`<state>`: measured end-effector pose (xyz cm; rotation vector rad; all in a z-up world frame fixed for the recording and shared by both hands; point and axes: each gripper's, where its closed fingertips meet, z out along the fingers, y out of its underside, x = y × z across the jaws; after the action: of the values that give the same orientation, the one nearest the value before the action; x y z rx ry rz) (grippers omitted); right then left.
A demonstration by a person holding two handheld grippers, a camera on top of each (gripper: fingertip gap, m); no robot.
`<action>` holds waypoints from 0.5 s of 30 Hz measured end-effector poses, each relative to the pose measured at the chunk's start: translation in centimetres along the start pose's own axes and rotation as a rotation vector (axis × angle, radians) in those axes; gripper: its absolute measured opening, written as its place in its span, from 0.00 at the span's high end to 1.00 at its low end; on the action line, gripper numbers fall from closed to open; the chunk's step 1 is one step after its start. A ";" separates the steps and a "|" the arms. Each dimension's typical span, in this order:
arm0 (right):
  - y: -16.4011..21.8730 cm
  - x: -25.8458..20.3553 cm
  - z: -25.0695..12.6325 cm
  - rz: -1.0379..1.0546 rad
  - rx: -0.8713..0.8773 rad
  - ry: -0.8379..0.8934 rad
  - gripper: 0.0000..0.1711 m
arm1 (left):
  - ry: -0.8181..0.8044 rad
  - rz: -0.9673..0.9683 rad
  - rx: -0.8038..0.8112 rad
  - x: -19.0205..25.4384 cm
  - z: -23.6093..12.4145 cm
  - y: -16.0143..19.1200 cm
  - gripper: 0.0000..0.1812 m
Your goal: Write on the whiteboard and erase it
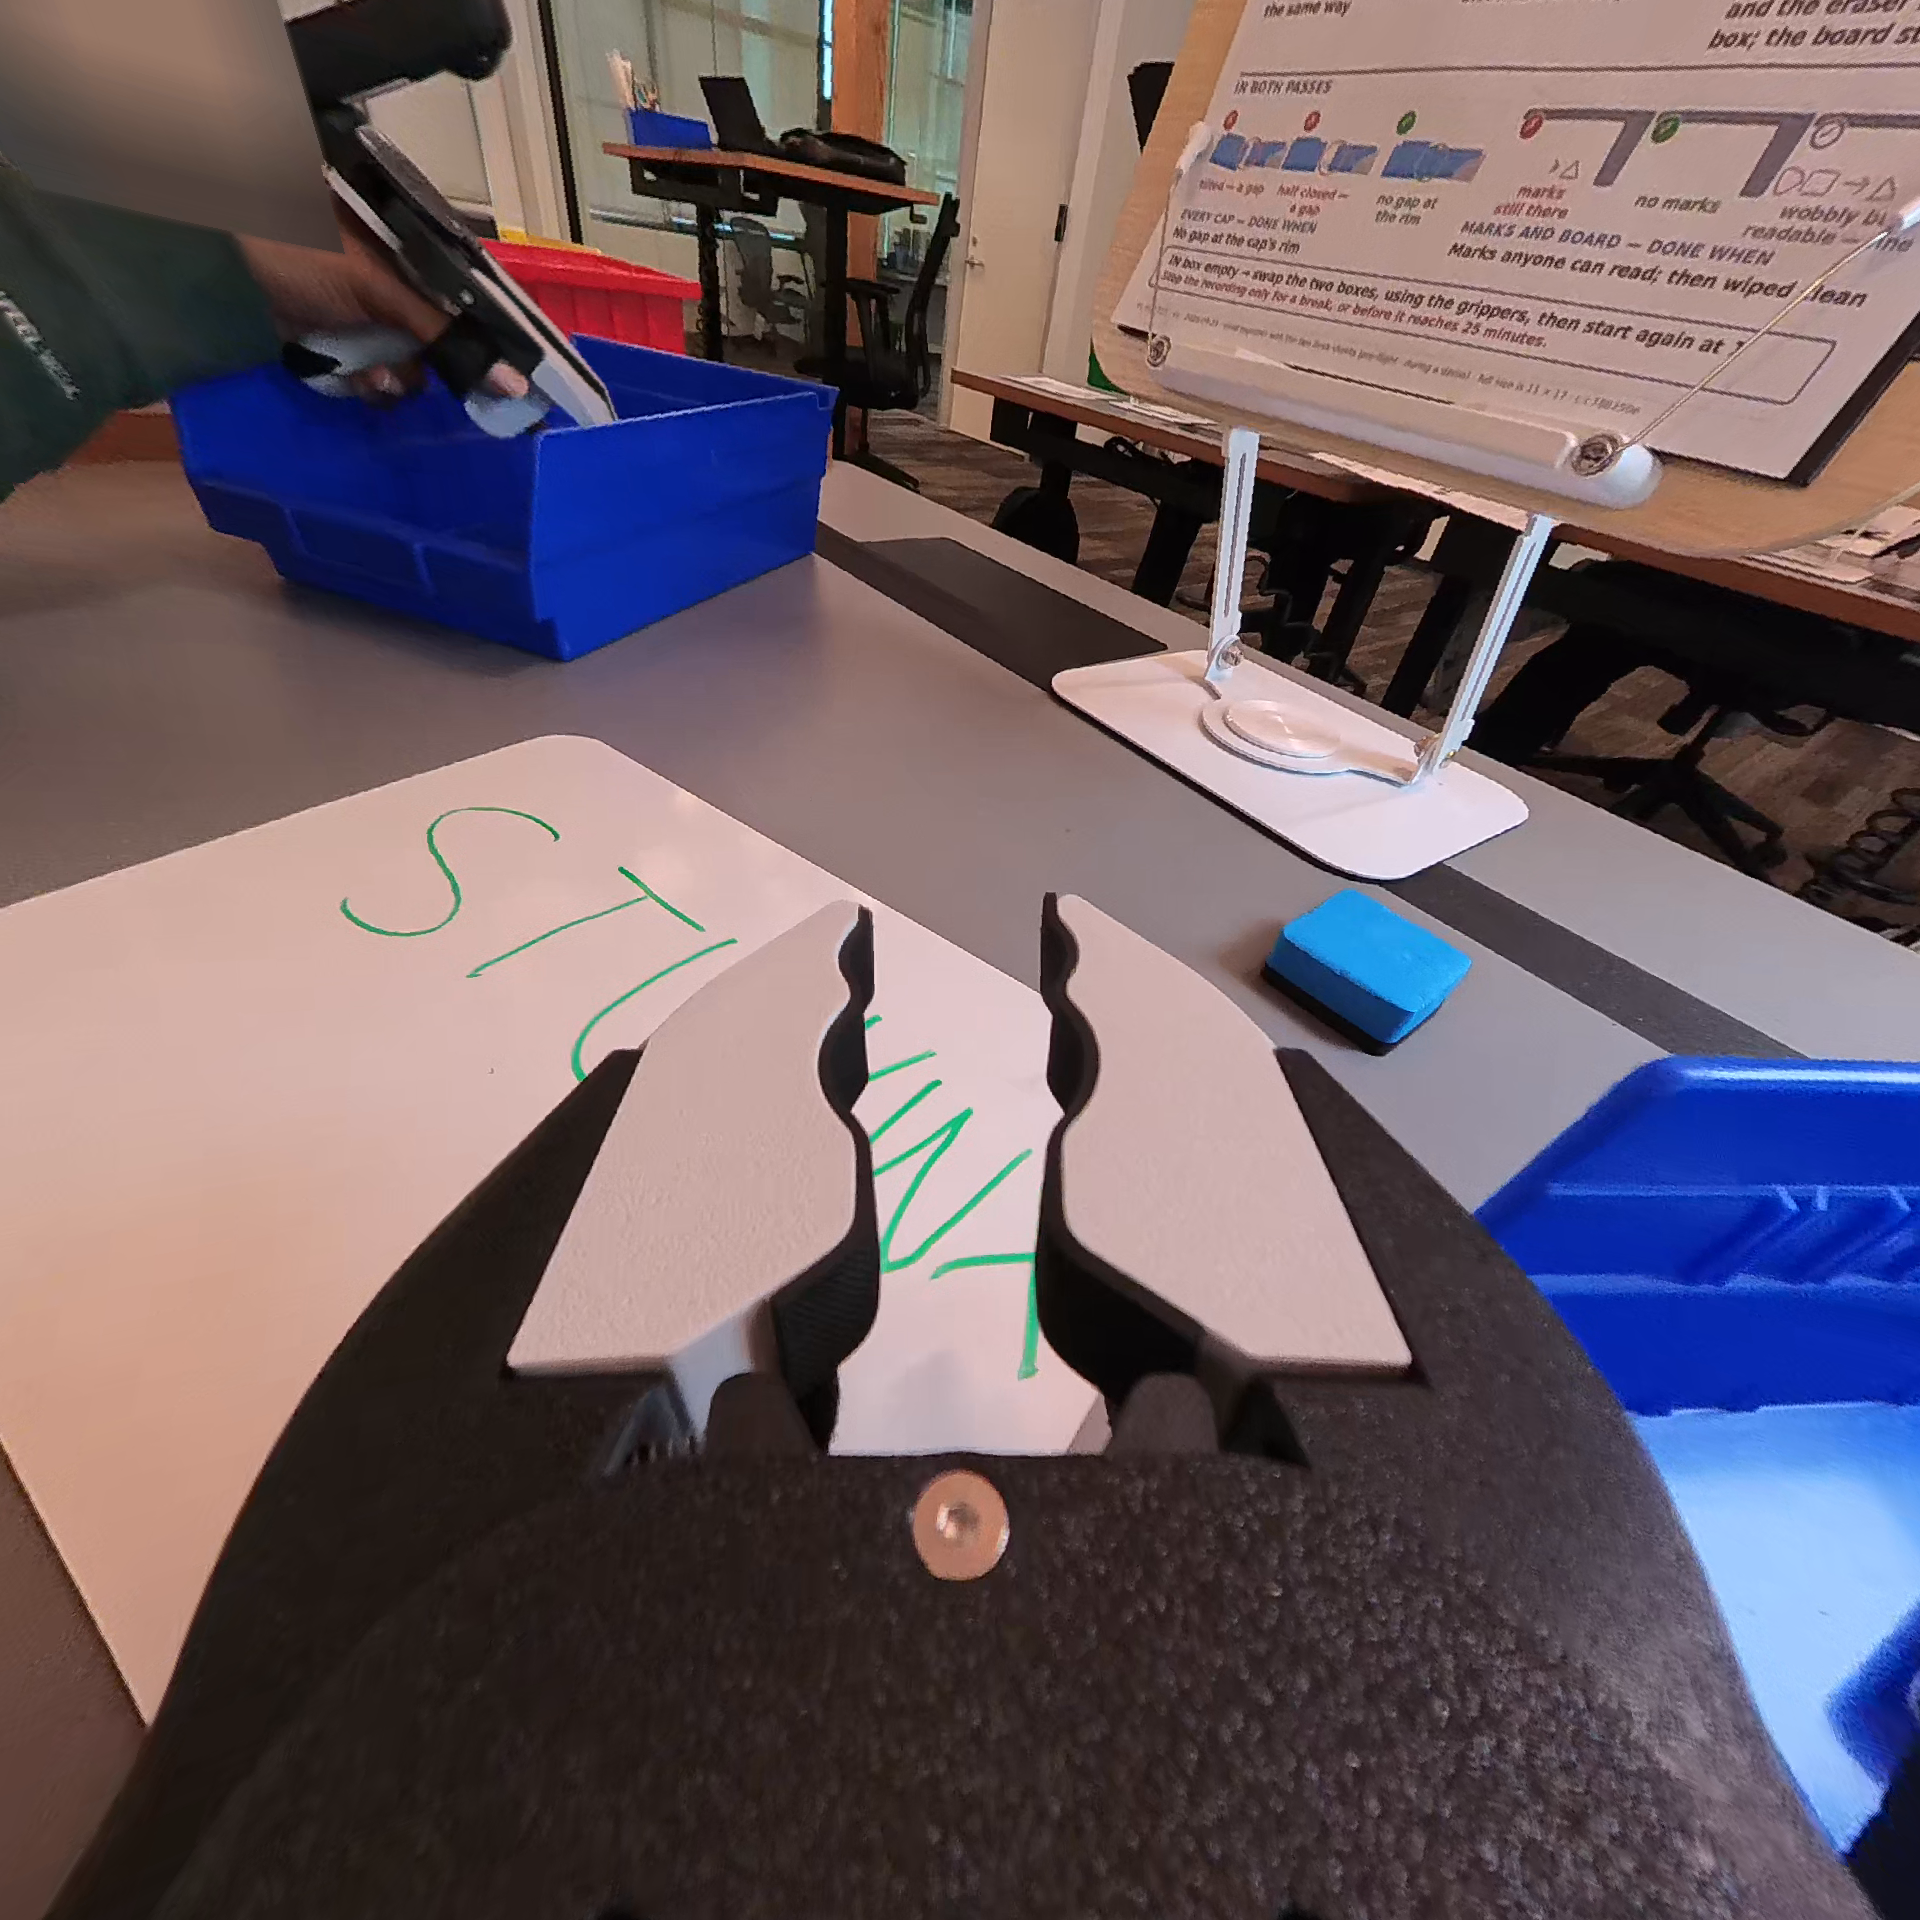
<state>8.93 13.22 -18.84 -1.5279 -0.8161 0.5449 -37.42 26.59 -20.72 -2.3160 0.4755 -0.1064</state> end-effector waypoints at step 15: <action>-0.2 0.1 -0.1 0.055 0.019 0.006 0.83 | 0.166 -0.207 -0.253 -0.3 7.2 0.5 0.68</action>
<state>9.02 13.25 -18.67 -1.5372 -0.7644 0.5870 -36.25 31.17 -26.15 -2.6140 0.3458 -0.3590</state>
